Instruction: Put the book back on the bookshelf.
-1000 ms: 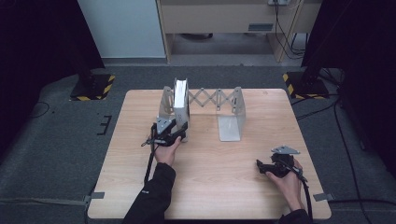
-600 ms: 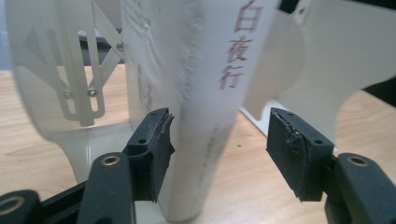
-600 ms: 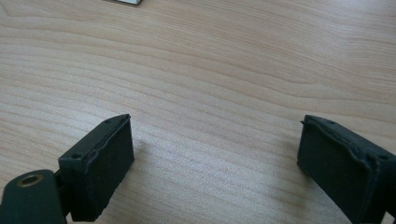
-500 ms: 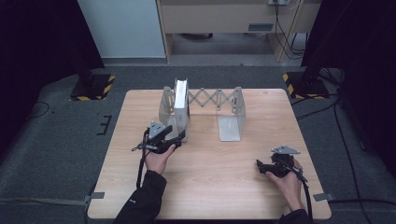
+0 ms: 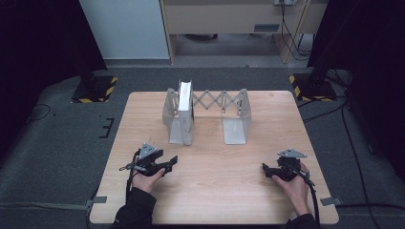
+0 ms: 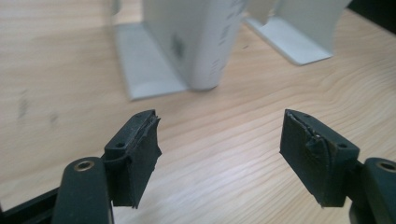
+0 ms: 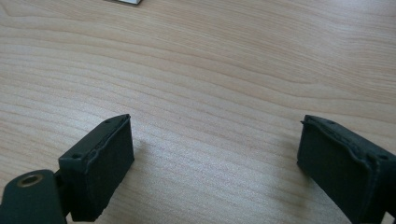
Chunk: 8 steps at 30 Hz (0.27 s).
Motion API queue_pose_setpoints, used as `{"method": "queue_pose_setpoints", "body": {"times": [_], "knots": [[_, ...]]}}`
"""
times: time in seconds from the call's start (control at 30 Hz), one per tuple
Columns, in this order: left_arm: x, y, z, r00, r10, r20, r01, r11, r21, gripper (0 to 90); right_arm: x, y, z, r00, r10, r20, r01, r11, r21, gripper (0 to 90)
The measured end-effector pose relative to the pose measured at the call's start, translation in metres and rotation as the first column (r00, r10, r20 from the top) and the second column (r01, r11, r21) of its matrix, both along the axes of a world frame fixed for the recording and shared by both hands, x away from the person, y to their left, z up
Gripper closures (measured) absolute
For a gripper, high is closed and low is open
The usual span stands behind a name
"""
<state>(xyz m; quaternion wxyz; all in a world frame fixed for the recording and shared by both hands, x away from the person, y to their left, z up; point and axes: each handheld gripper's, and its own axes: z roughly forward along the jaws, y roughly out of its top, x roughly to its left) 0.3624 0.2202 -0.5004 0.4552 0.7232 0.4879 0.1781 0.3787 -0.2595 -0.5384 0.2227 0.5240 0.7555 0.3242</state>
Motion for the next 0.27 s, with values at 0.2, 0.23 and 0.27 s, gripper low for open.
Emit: {"method": "queue_pose_setpoints", "body": {"times": [0.2, 0.23, 0.27], "knots": [[-0.005, 0.019, -0.014, 0.9988, 0.020, -0.044, -0.018, 0.9981, 0.058, 23.7, -0.001, 0.001, 0.000, 1.0000, -0.008, -0.001, 0.008, 1.0000, 0.004, 11.3], [-0.006, 0.022, -0.017, 0.9979, 0.024, -0.059, -0.019, 0.9969, 0.076, 23.7, -0.001, 0.001, 0.000, 1.0000, -0.008, -0.001, 0.008, 1.0000, 0.004, 11.3], [-0.005, 0.024, -0.019, 0.9974, 0.029, -0.066, -0.023, 0.9959, 0.088, 23.0, -0.001, 0.000, 0.000, 1.0000, -0.007, -0.002, 0.007, 1.0000, 0.003, 11.5]]}}
